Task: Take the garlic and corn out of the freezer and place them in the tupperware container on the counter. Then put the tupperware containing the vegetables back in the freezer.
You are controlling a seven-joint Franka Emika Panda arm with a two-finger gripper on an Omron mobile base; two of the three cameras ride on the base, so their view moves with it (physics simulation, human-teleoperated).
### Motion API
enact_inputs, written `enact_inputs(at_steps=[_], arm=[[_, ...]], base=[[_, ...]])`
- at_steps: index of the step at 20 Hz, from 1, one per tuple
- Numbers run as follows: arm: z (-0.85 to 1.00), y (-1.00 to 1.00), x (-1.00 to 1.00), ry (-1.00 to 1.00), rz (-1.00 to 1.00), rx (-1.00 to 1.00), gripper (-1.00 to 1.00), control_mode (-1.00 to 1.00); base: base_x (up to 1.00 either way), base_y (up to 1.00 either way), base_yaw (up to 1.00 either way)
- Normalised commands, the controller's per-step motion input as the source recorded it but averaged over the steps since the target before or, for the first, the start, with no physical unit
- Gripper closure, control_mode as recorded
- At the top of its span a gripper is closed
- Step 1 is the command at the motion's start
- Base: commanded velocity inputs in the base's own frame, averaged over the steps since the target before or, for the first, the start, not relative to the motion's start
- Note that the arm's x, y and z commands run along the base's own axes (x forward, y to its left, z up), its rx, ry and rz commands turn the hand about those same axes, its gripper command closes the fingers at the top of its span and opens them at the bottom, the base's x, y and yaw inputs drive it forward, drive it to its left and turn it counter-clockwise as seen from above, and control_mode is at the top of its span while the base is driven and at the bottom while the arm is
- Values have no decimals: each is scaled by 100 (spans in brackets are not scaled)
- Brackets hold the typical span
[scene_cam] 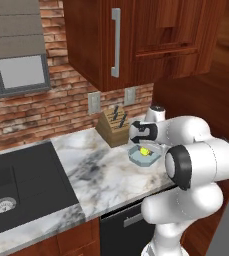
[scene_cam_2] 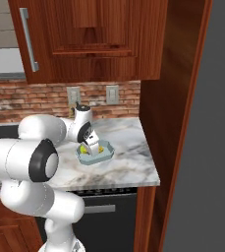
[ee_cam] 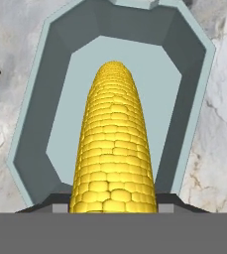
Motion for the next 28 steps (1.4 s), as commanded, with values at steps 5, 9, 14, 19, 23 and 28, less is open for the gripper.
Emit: enact_inputs(at_steps=[5,9,14,19,23,28], arm=[[0,0,0,-5,0,0,-100,-100],[0,0,0,-21,0,0,-100,-100],[1,0,-1,-23,0,0,-100,-100],[23,4,-68,-11,0,0,-100,-100],[69,0,-60,-3,8,0,-100,-100],[77,-2,-38,-2,21,-9,-100,-100]], base=[[0,0,0],[0,0,0],[0,0,0],[0,0,0],[0,0,0],[0,0,0]])
